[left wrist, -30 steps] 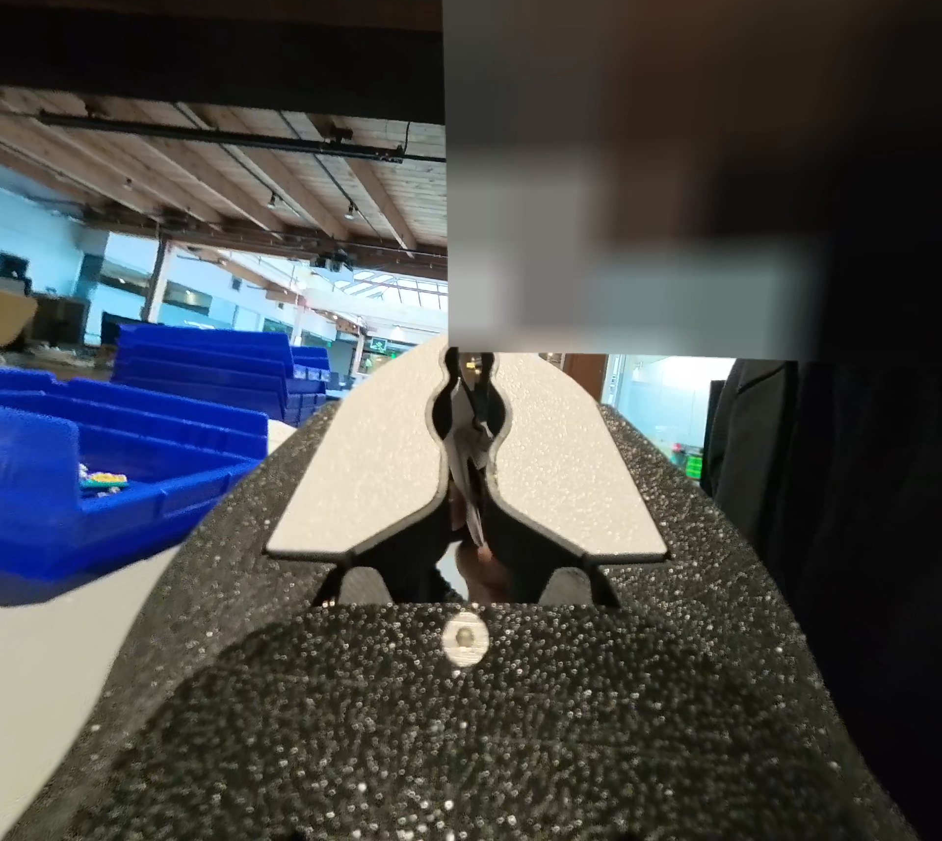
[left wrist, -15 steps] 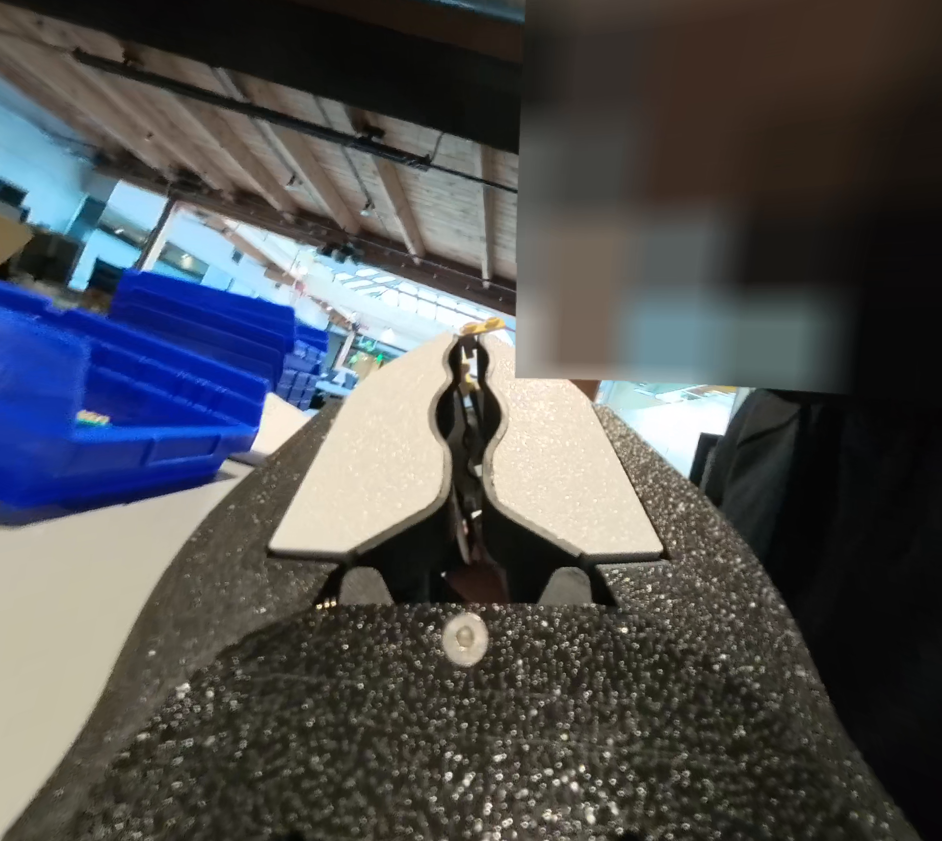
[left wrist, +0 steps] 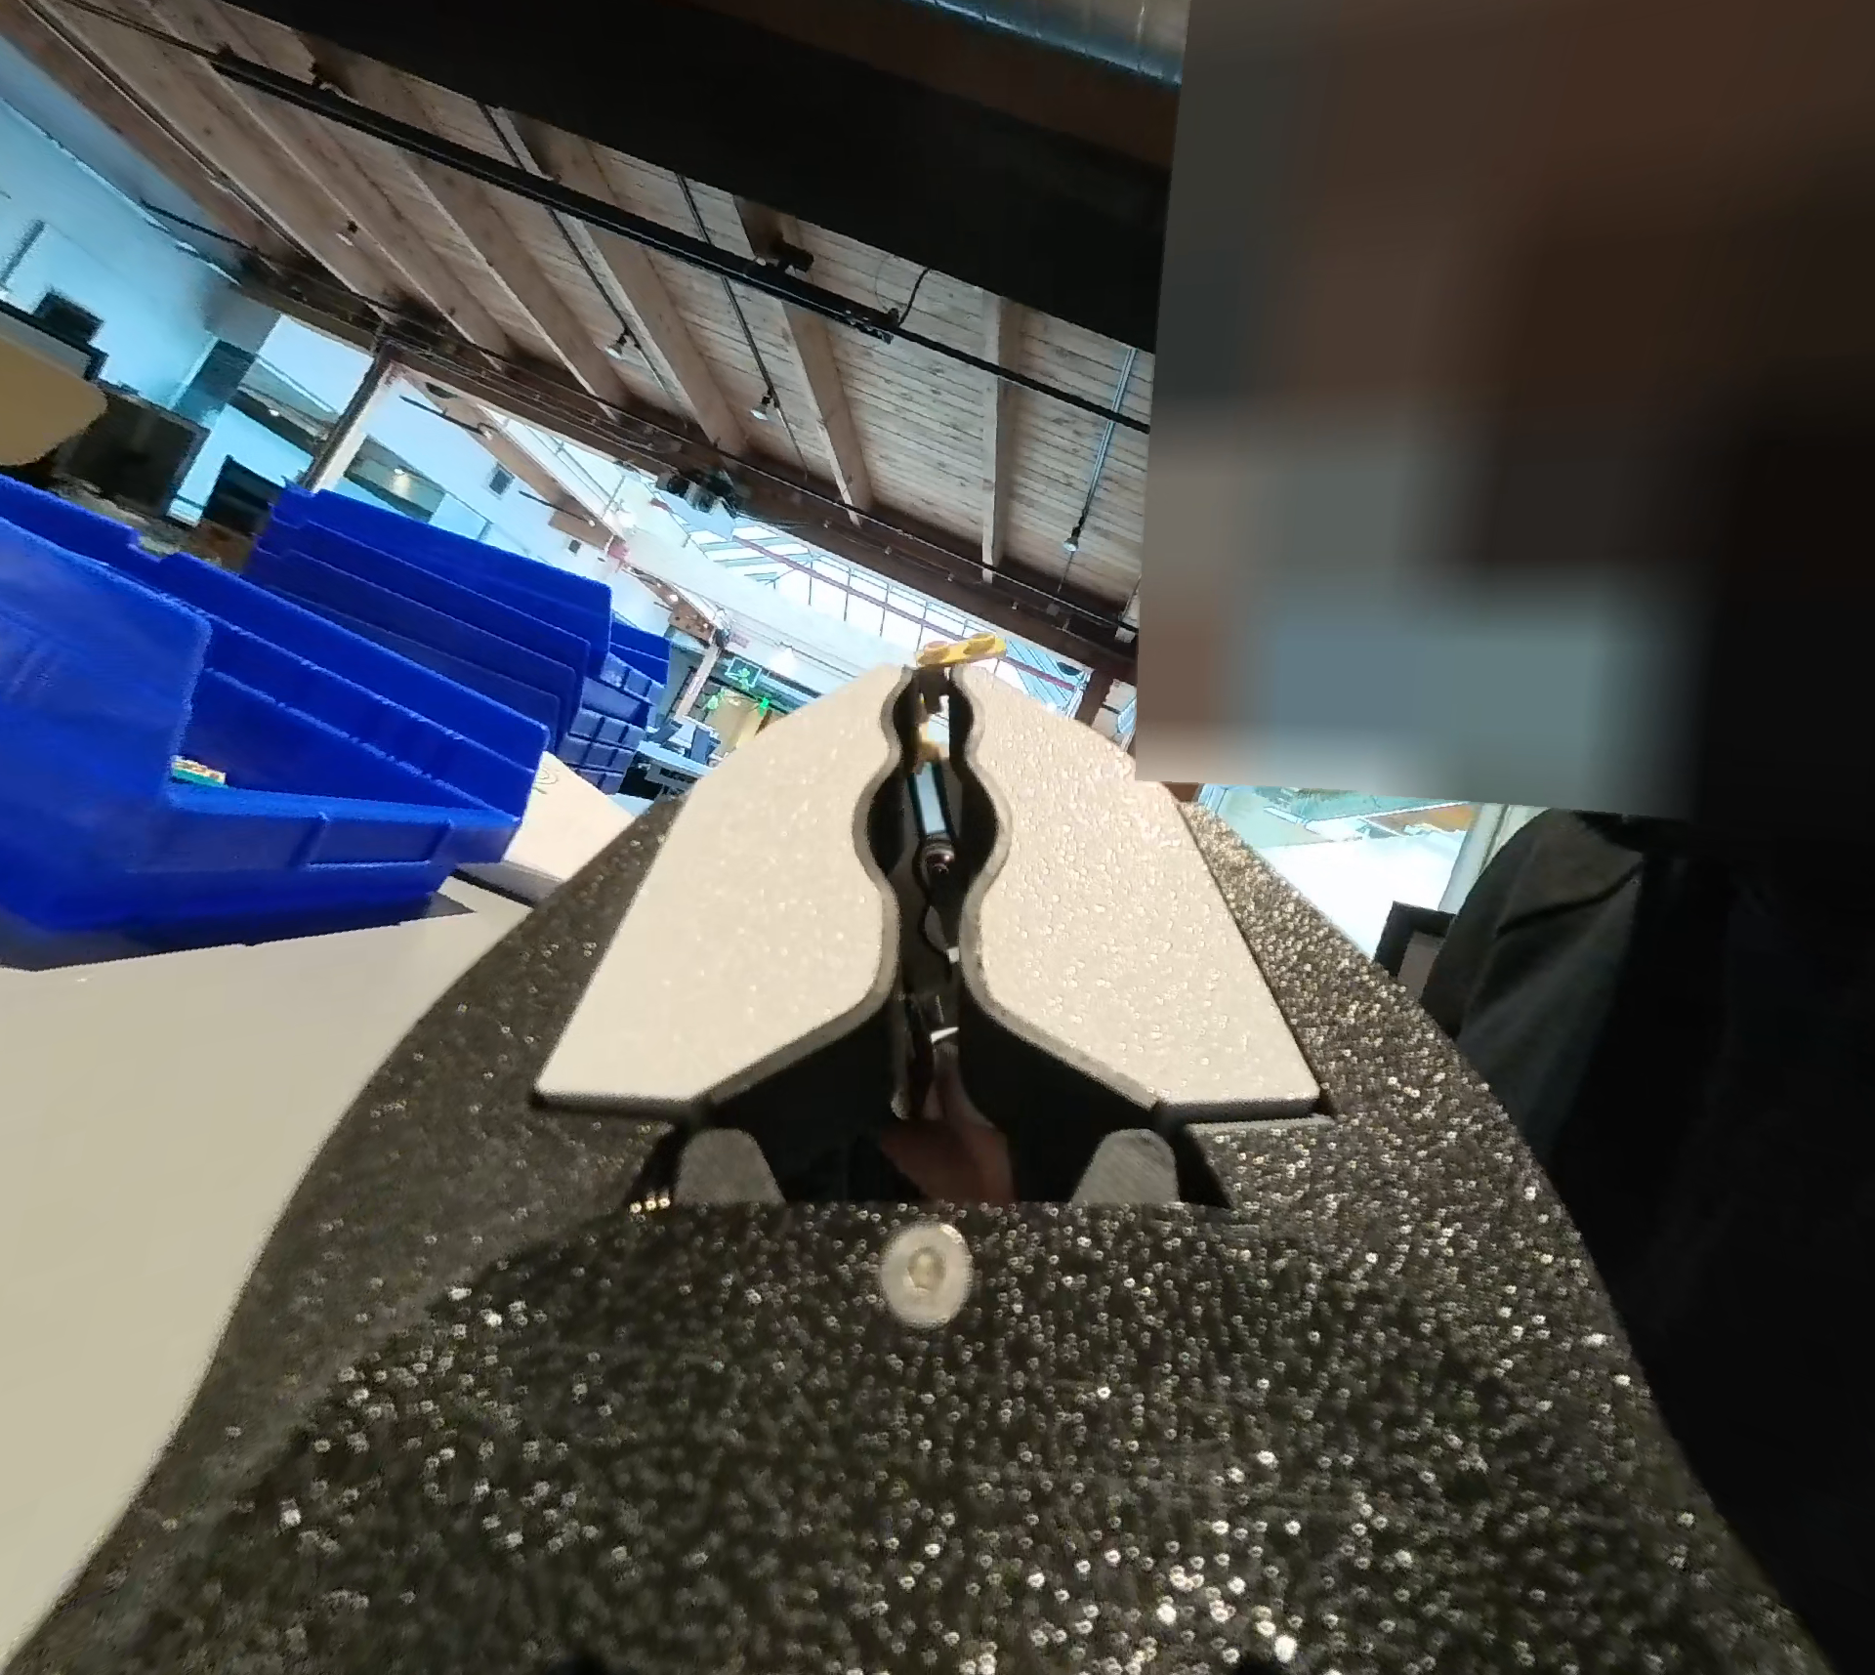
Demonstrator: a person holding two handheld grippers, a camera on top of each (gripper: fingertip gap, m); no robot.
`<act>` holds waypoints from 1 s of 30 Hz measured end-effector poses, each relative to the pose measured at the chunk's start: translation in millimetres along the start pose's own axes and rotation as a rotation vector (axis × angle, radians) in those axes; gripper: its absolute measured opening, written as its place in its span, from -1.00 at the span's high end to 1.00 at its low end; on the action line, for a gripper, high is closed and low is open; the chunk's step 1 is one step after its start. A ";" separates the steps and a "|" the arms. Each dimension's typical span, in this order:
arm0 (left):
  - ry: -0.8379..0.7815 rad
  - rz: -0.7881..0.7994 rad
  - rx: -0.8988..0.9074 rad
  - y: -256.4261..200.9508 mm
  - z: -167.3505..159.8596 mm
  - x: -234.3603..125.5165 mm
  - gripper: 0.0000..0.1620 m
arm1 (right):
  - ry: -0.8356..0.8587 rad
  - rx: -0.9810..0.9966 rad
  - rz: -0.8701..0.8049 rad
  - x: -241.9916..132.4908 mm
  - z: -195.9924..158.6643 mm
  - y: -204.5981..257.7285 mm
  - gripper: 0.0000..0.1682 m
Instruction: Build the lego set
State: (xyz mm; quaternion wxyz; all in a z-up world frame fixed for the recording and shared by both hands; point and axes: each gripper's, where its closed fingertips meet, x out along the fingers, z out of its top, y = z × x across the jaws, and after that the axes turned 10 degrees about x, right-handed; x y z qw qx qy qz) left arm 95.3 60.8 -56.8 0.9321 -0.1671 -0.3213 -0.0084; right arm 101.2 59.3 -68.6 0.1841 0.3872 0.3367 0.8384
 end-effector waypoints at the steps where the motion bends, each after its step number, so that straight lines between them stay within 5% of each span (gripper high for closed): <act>1: 0.001 -0.003 -0.001 -0.8 -0.5 0.2 0.95 | -0.005 -0.002 0.001 0.2 0.0 0.4 0.96; 30: 0.041 0.056 0.079 5.7 6.1 -8.0 0.95 | 0.067 -0.008 -0.028 18.1 -18.3 -6.5 0.96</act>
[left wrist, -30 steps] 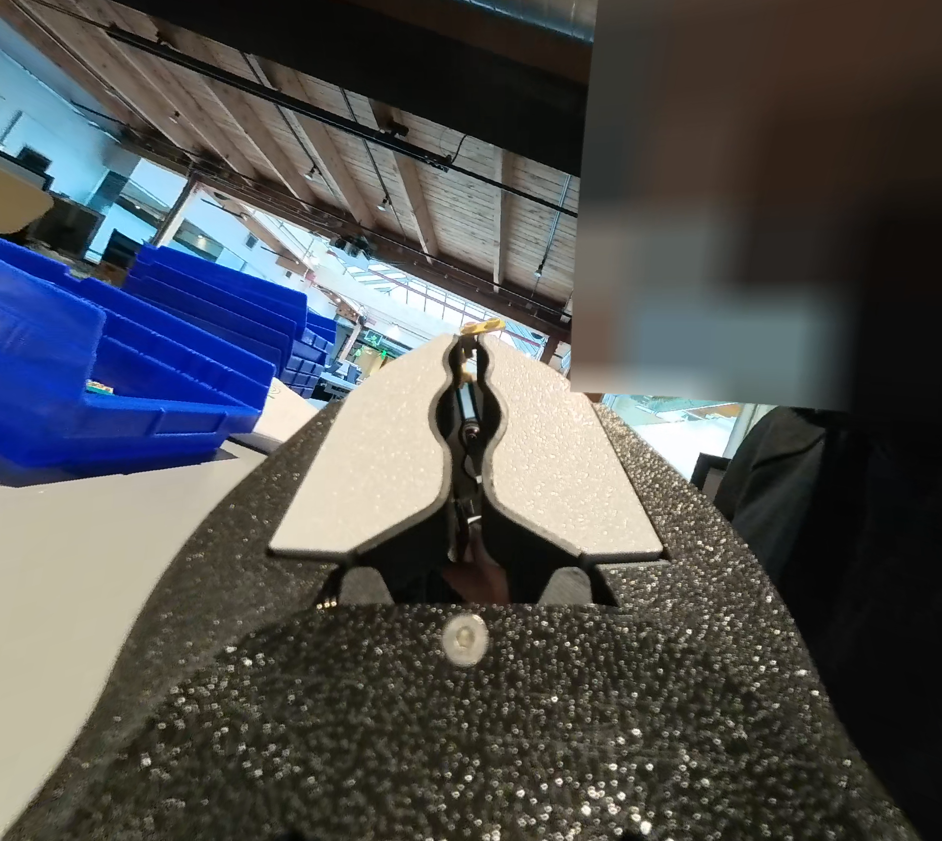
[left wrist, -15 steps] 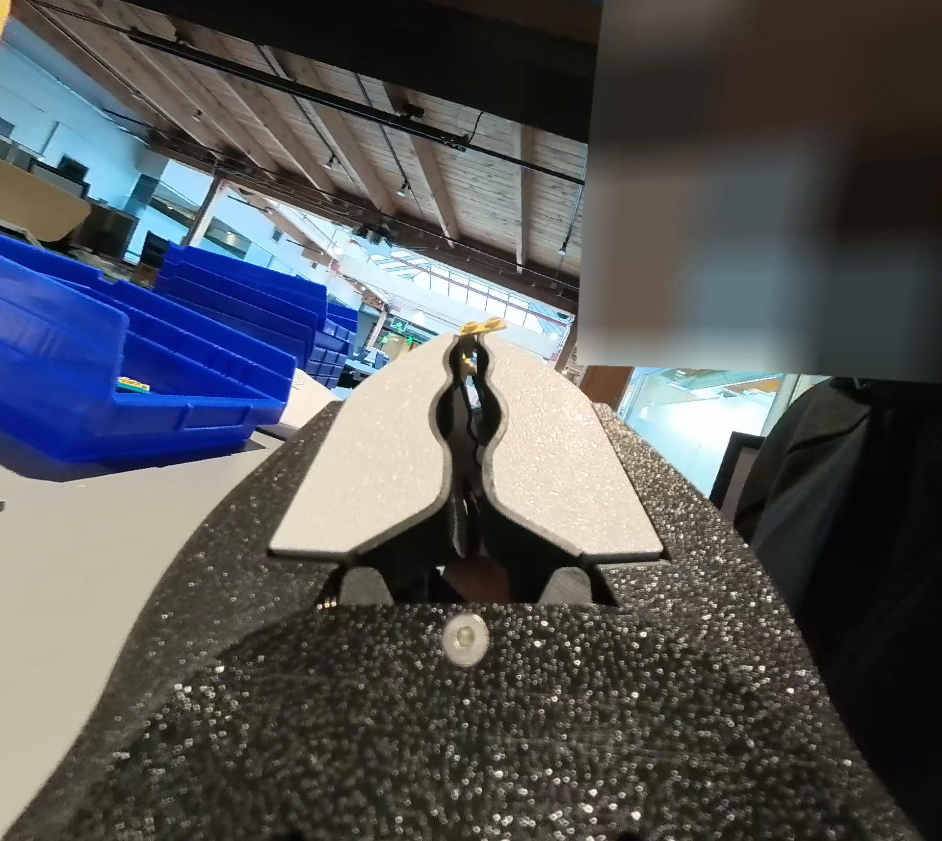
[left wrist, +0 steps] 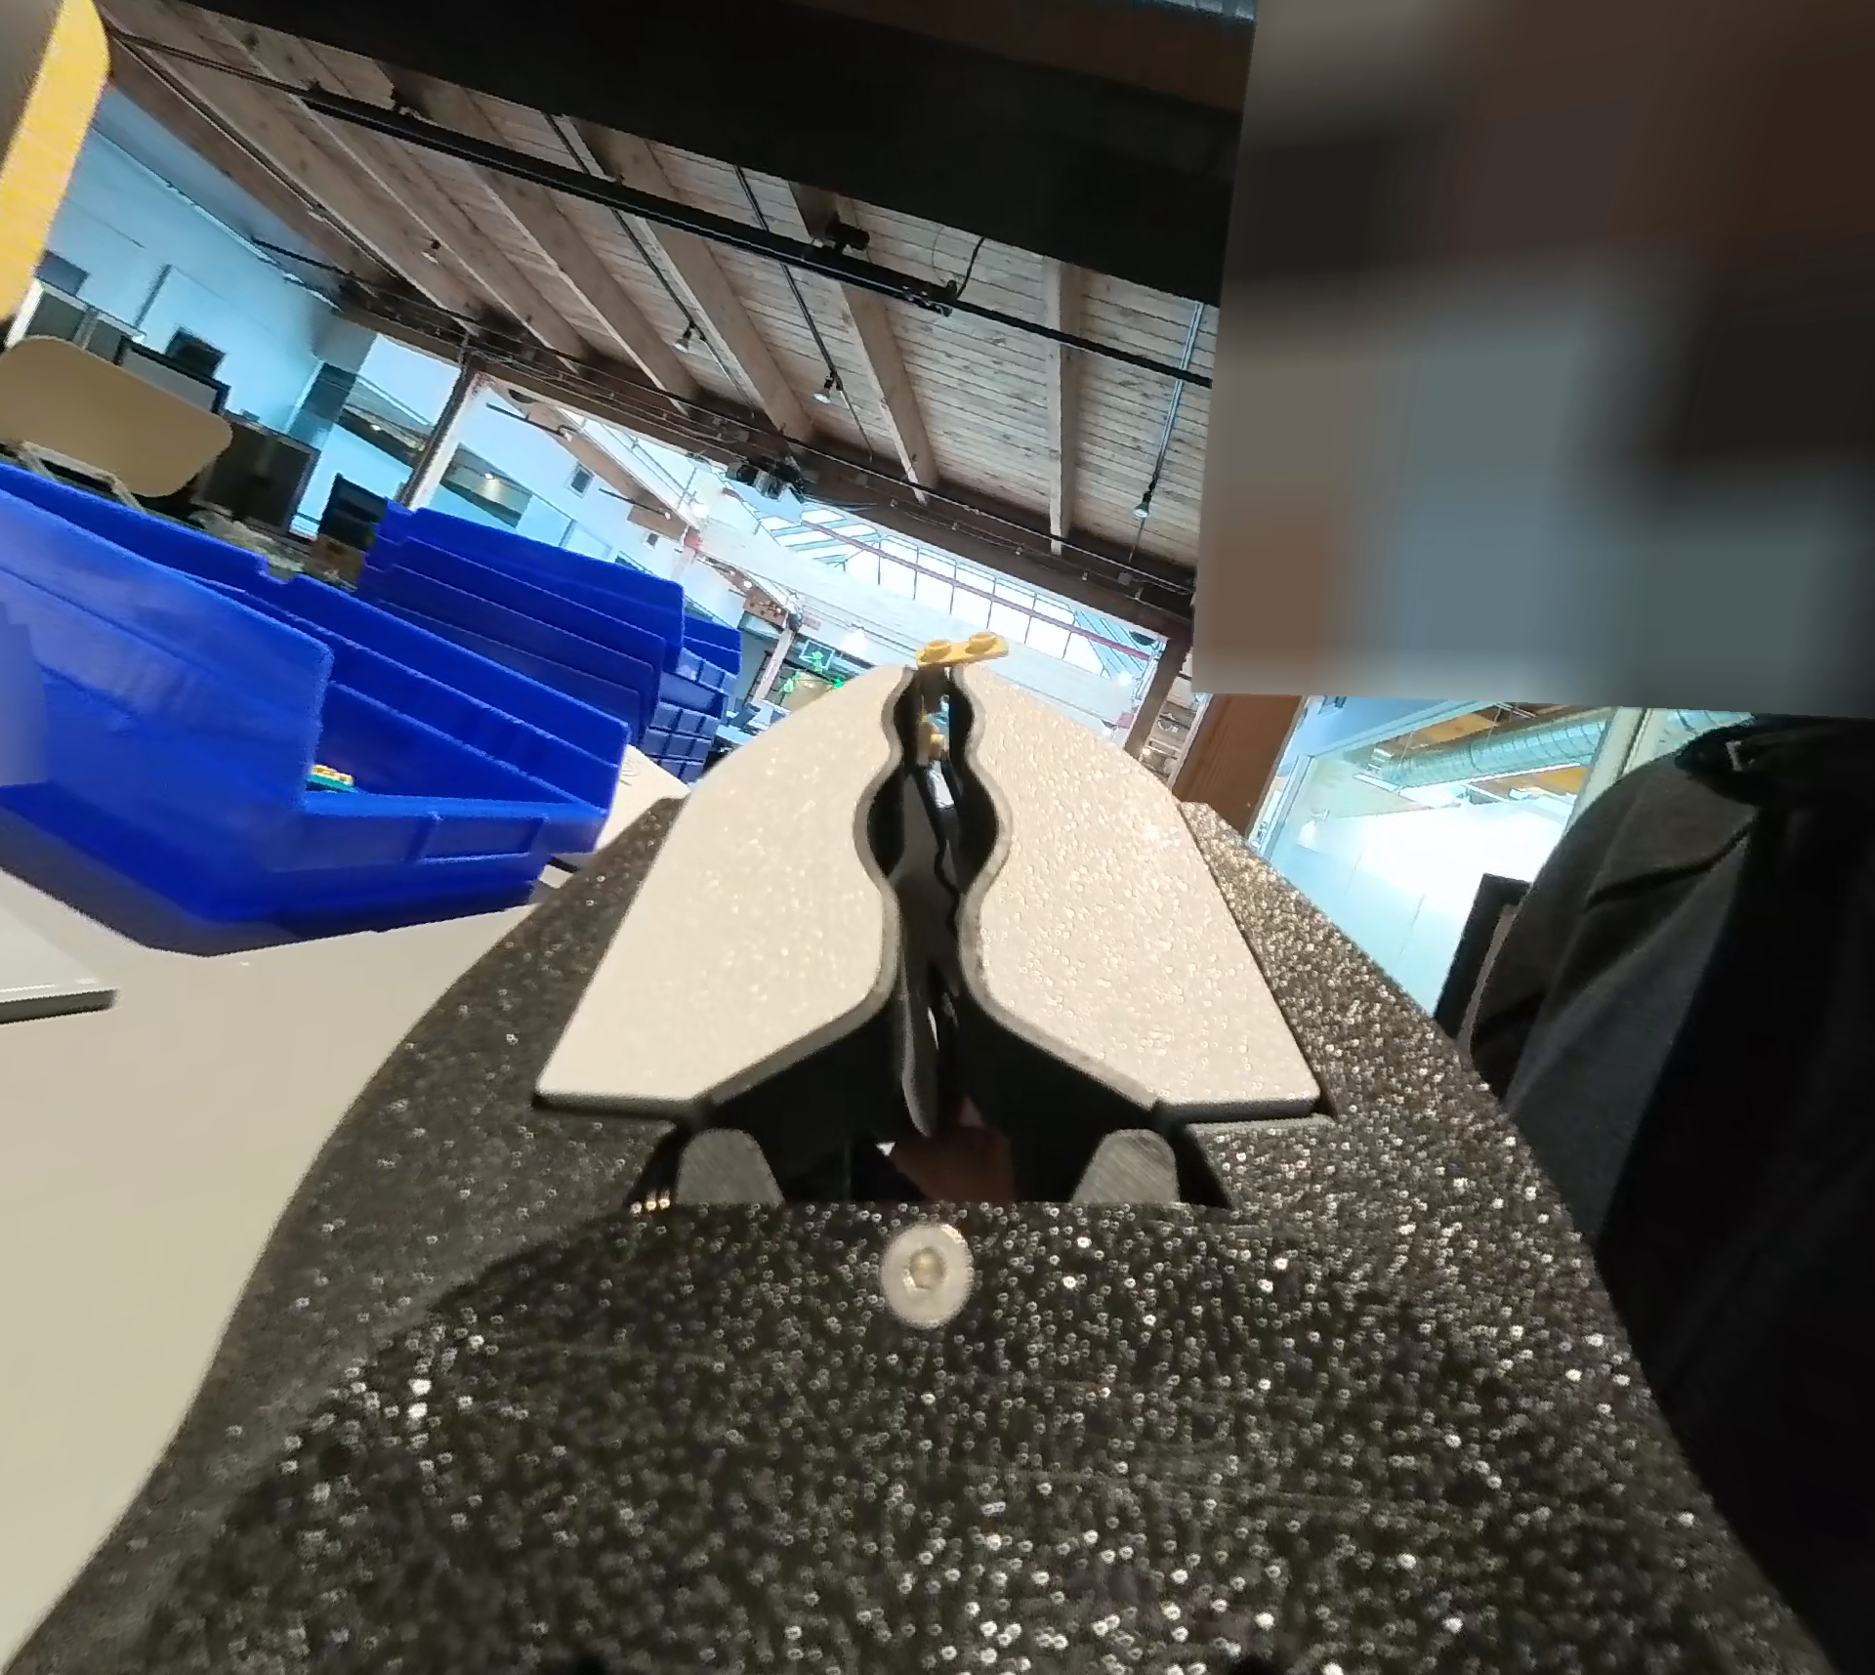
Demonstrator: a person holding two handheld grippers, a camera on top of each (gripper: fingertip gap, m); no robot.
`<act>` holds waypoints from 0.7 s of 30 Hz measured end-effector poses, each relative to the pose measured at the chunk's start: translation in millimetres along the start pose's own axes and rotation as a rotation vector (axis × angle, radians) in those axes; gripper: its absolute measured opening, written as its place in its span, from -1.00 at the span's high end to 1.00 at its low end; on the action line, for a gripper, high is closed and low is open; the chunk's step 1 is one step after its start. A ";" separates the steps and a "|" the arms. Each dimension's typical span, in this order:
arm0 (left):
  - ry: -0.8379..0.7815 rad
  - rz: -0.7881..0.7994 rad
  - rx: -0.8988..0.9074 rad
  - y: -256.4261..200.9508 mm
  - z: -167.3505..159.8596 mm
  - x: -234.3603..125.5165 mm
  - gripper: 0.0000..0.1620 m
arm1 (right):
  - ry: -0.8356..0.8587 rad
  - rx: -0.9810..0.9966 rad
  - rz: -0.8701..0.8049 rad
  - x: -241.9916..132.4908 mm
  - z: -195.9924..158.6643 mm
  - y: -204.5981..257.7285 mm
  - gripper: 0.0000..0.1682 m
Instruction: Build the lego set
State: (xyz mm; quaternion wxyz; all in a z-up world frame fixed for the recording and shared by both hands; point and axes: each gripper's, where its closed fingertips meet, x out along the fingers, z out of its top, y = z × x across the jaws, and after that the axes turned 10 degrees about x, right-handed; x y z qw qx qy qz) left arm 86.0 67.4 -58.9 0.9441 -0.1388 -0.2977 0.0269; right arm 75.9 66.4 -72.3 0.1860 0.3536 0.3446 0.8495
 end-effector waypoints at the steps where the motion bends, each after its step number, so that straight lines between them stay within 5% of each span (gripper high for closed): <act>1: -0.001 0.002 0.000 0.7 0.6 -0.6 0.95 | 0.004 0.000 -0.001 1.3 -0.8 -0.4 0.96; 21: 0.014 0.012 -0.072 6.7 -0.3 -2.5 0.95 | -0.025 -0.018 -0.019 1.2 1.5 -4.7 0.96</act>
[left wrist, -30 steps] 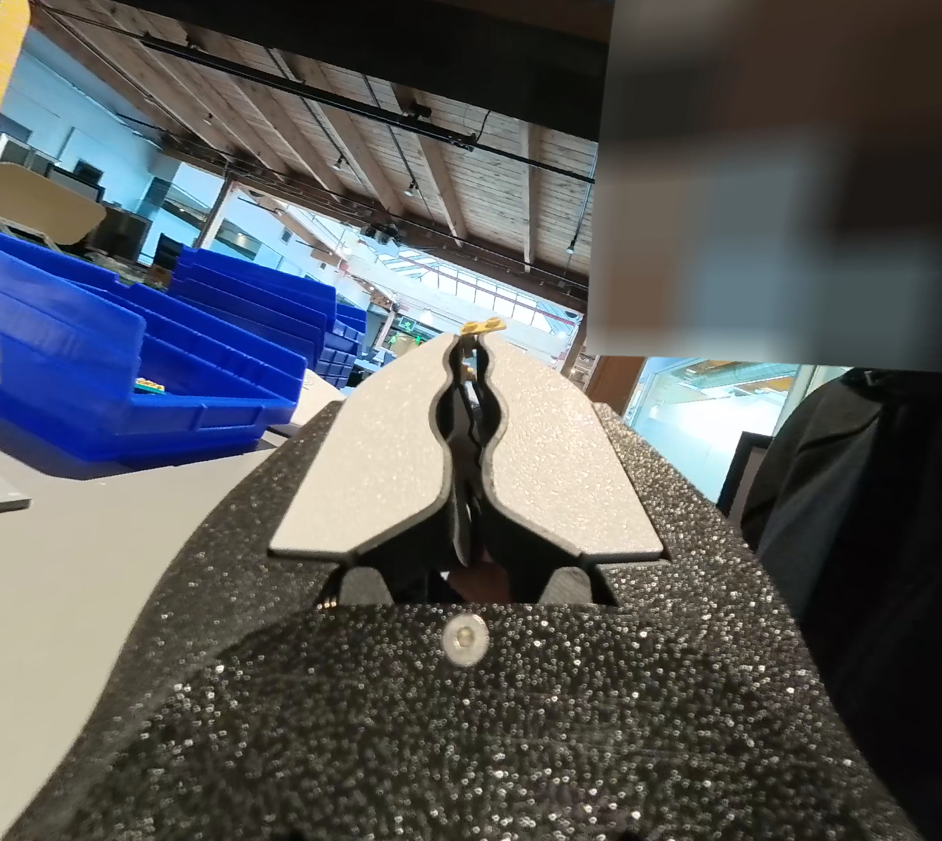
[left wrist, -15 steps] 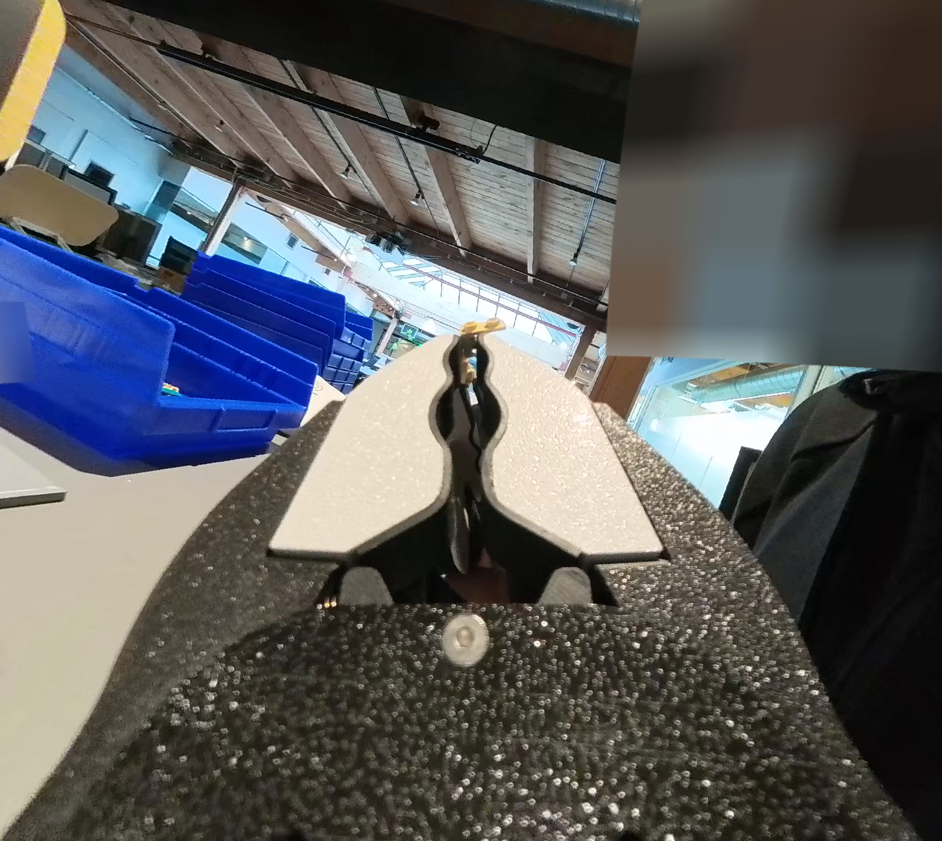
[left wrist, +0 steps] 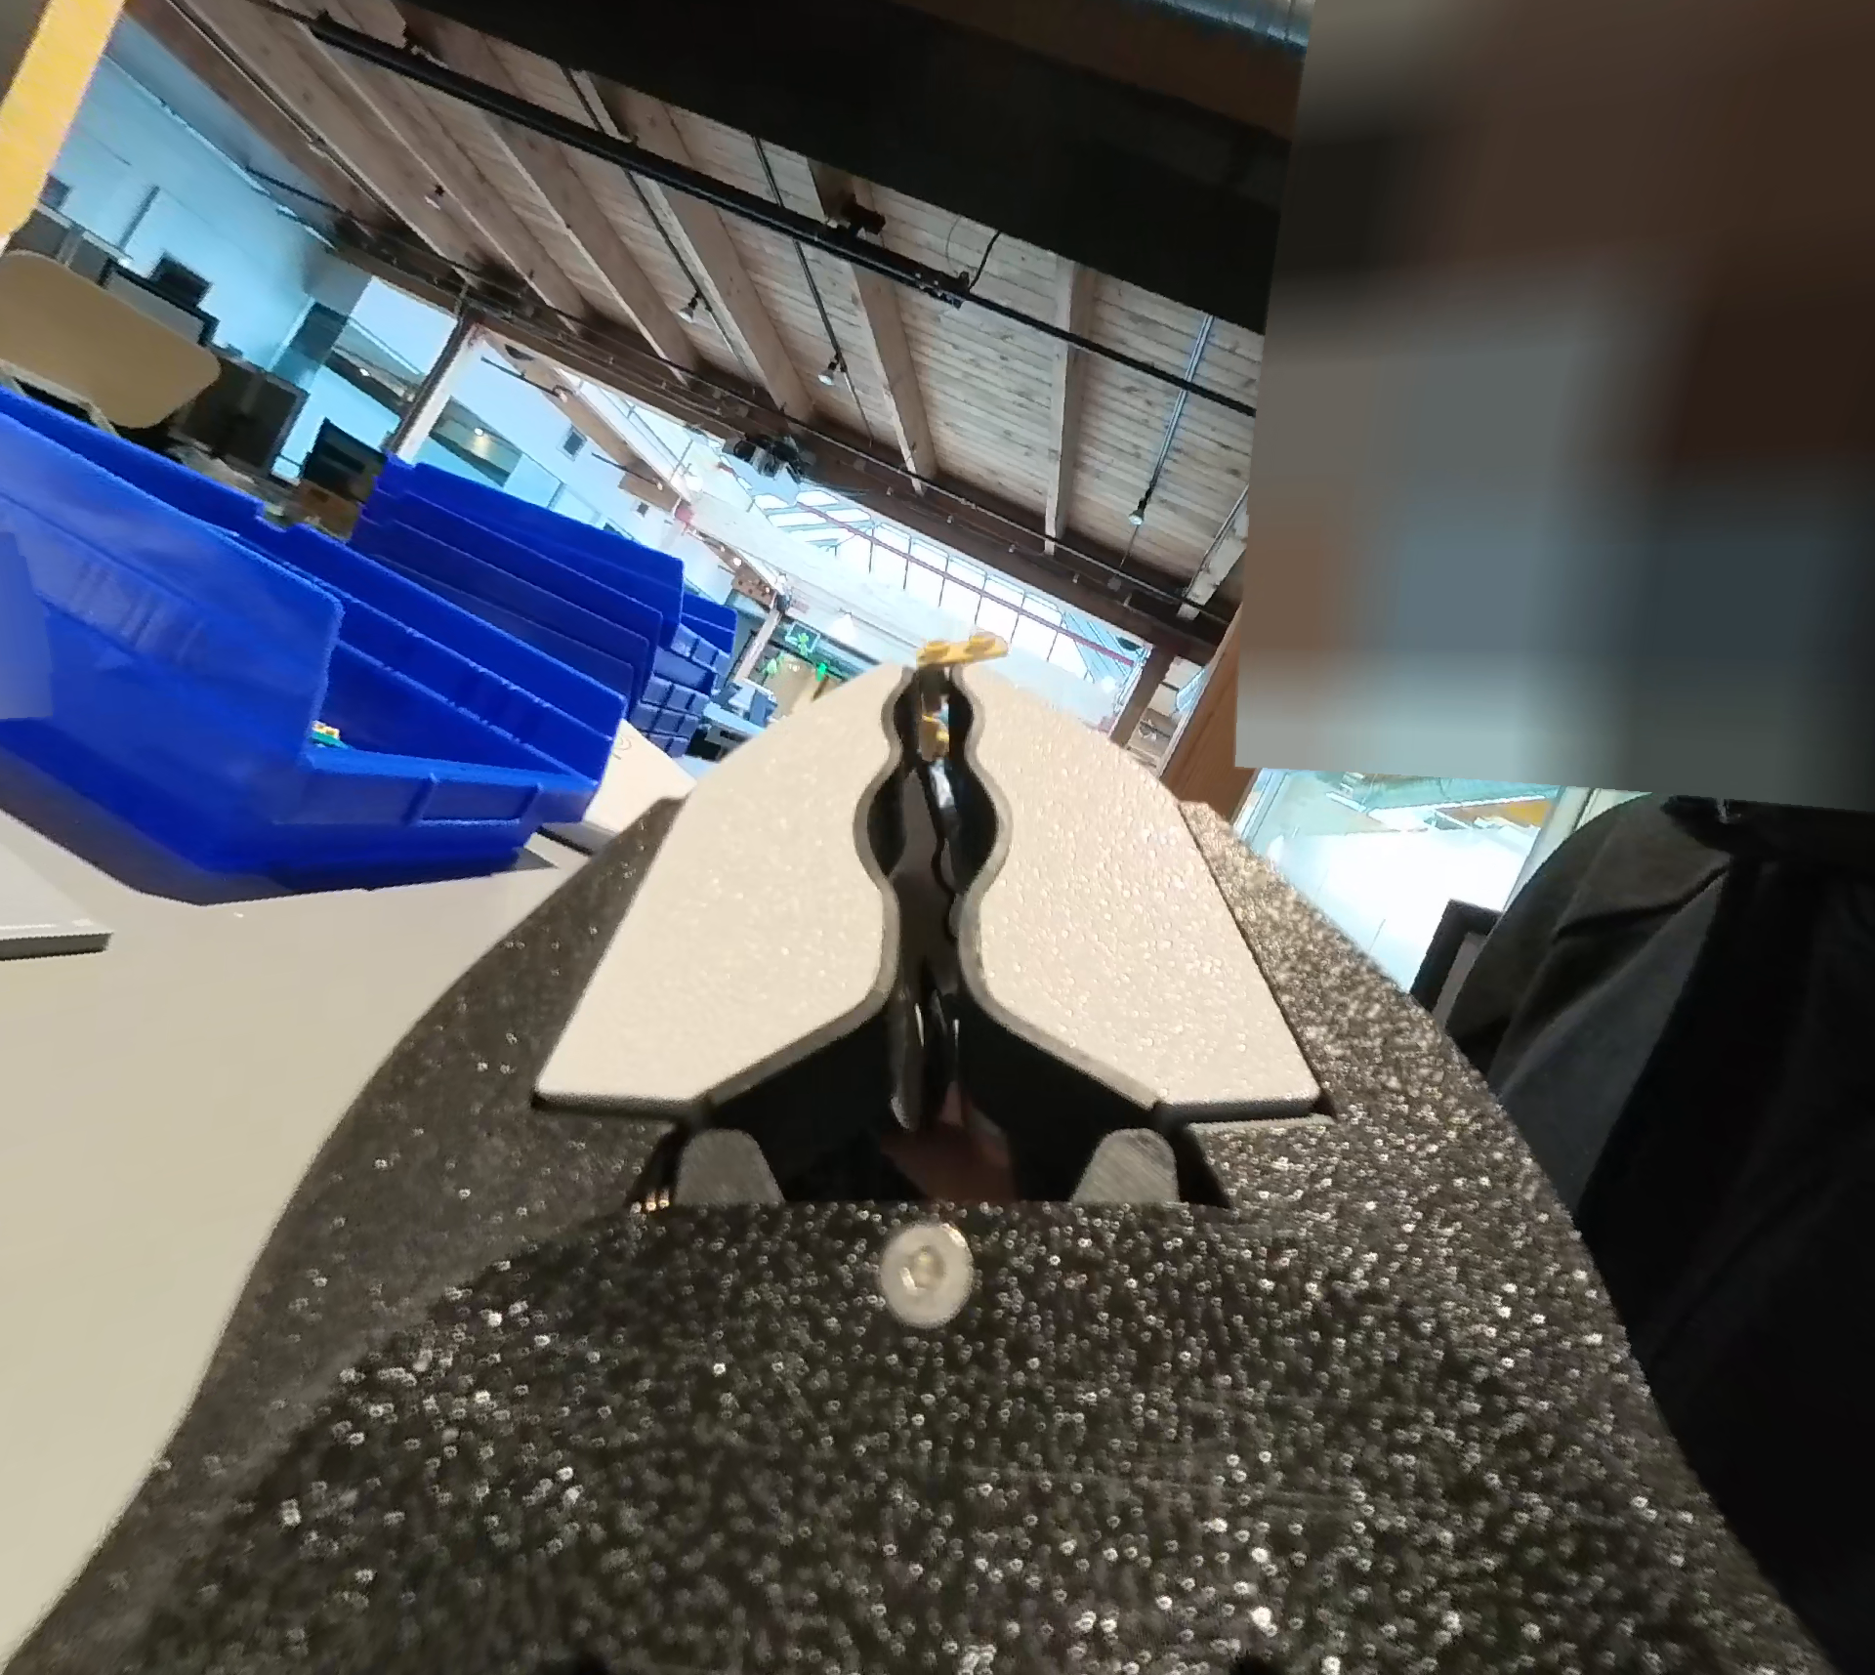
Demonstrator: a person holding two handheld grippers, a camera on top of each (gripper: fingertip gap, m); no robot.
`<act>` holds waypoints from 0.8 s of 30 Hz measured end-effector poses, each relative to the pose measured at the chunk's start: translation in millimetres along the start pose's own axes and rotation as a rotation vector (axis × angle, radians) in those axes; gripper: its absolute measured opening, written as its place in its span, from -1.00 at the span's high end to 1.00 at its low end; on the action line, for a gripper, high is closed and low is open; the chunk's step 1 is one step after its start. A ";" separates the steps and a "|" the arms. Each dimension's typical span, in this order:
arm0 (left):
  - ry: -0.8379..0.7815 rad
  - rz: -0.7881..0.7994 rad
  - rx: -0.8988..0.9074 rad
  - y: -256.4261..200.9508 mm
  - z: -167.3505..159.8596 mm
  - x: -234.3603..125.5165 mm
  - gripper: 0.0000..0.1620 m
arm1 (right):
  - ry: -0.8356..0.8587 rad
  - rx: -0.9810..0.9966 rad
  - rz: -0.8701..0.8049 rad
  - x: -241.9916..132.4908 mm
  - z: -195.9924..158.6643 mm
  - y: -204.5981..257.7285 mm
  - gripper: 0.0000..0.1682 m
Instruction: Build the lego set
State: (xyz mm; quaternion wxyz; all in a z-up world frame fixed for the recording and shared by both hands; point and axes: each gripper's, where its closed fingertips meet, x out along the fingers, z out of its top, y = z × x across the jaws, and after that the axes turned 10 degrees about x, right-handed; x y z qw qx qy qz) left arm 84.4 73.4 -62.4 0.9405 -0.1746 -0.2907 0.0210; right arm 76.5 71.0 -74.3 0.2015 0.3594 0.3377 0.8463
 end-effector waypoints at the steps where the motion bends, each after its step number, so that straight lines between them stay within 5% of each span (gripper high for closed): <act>1: 0.004 -0.001 0.000 -0.4 -0.7 0.3 0.95 | -0.001 0.000 -0.001 -0.2 -0.2 -0.1 0.96; 24: 0.111 0.051 0.002 9.7 -9.2 -0.3 0.95 | 0.154 -0.070 -0.185 2.6 -17.7 -18.4 0.98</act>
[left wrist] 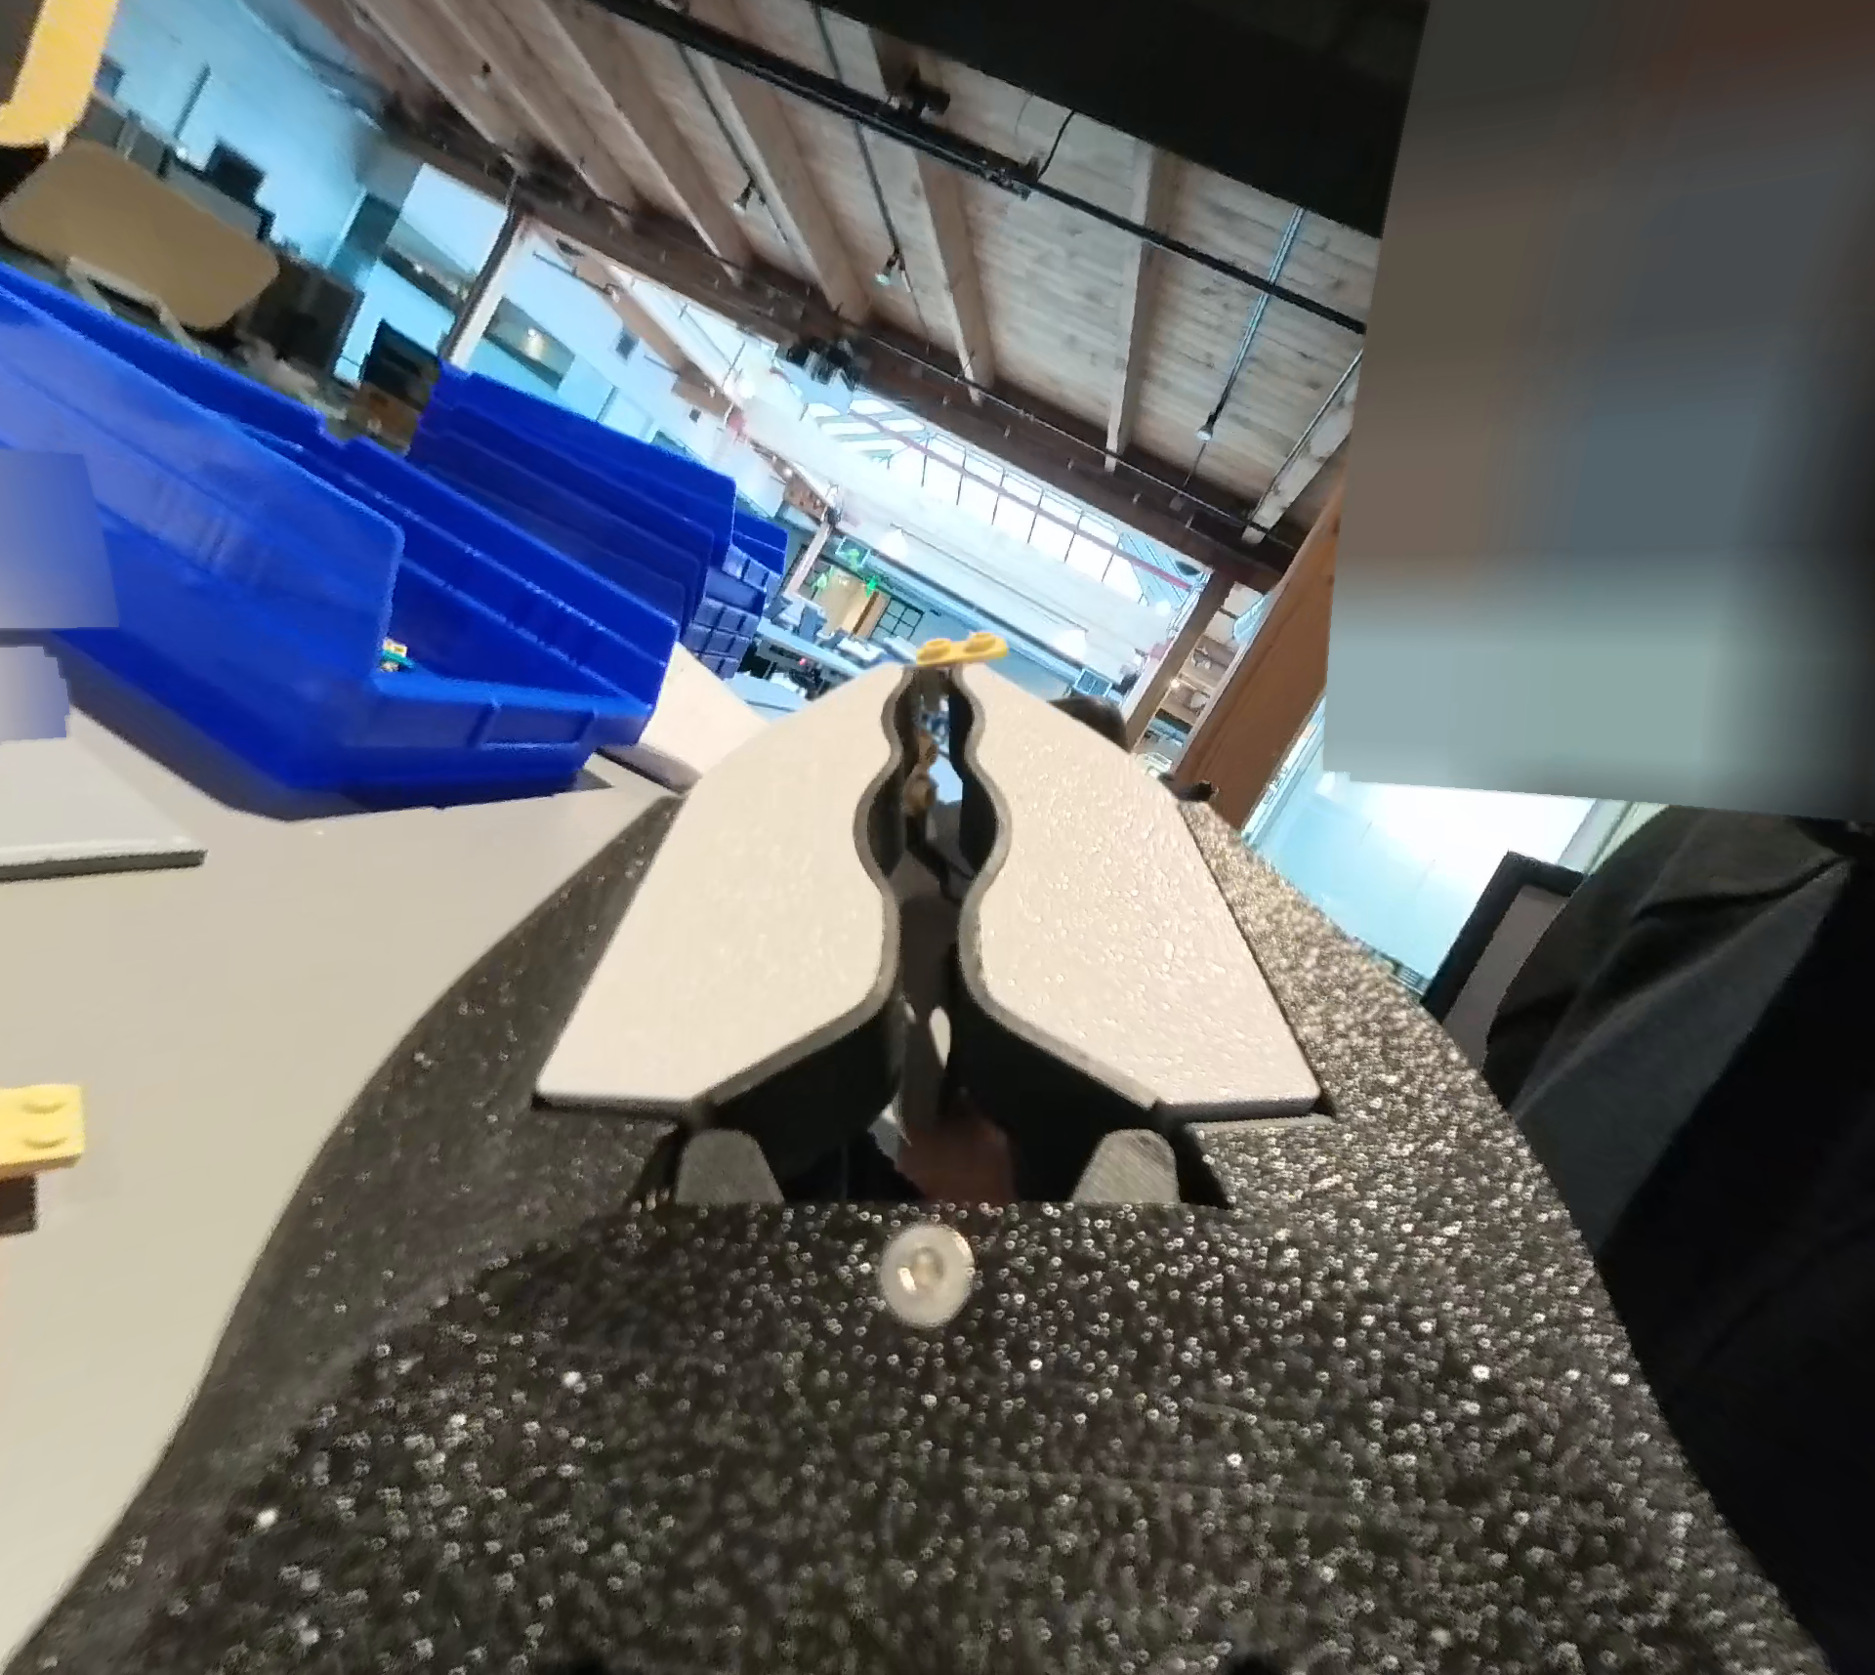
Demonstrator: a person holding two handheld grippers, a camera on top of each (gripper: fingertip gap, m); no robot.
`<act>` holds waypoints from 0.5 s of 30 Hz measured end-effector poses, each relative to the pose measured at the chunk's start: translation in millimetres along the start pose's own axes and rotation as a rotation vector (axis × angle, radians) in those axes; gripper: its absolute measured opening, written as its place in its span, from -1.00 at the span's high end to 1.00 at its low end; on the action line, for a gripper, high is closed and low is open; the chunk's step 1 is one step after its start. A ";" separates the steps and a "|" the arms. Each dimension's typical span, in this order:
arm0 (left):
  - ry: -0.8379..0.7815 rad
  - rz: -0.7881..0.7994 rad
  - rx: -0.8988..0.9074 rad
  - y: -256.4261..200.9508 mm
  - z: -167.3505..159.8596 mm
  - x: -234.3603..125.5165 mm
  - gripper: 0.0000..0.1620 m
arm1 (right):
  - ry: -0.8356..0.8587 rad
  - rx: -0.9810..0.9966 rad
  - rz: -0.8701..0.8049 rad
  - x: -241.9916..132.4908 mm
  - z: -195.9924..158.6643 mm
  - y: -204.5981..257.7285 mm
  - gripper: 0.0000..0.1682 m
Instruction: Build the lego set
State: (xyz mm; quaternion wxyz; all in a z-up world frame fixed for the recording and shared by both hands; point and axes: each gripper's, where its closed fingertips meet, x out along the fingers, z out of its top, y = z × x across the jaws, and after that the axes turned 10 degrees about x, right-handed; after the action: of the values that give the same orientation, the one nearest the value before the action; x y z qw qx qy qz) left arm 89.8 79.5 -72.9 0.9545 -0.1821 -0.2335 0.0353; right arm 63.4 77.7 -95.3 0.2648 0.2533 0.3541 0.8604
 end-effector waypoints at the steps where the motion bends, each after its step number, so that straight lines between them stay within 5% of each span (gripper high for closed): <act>1: -0.002 0.003 -0.006 0.8 0.4 -0.5 0.95 | 0.001 0.005 -0.001 0.0 0.2 -0.6 0.98; 9: 0.031 0.046 -0.034 12.2 4.4 -8.8 0.95 | 0.057 0.033 -0.089 -4.9 1.1 -16.4 0.98; 15: 0.244 0.117 -0.029 22.7 -13.8 -18.7 0.94 | 0.388 0.073 -0.267 -14.4 -38.0 -43.6 0.98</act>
State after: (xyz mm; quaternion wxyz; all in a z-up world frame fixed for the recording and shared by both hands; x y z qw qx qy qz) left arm 79.9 93.3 -100.6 0.9694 -0.2120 -0.1052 0.0649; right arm 62.3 77.0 -154.9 0.2938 0.0436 0.4596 0.8370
